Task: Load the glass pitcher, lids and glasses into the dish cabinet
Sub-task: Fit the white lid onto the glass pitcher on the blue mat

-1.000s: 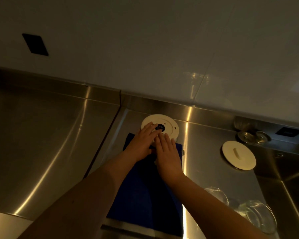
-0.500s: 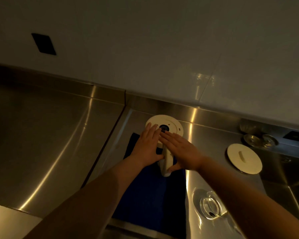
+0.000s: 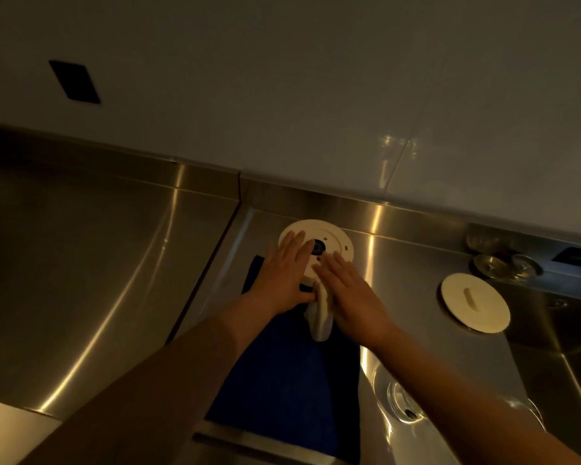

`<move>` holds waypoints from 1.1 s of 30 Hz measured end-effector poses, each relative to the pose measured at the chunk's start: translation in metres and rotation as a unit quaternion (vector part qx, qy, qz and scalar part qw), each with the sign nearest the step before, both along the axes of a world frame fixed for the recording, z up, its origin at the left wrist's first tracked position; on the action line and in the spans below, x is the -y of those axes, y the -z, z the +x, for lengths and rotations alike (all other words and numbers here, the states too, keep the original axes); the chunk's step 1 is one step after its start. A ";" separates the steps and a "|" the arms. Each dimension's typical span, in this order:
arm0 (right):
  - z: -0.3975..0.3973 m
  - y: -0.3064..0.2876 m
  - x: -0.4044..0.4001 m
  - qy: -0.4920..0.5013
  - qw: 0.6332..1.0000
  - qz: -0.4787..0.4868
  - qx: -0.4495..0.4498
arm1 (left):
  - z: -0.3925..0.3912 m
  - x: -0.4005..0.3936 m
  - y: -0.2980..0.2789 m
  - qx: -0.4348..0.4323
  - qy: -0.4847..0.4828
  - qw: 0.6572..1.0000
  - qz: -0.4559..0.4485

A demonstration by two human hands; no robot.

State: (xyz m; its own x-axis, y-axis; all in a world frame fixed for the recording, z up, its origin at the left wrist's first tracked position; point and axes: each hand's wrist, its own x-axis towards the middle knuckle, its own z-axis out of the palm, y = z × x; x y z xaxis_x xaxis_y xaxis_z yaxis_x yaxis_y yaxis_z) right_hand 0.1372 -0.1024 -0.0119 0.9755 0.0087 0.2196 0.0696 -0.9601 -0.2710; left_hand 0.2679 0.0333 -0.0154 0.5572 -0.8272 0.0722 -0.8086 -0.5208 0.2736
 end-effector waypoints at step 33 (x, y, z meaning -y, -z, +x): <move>0.017 -0.008 0.030 -0.095 0.993 -0.019 0.065 | 0.041 0.014 -0.042 -0.186 0.083 0.978 0.035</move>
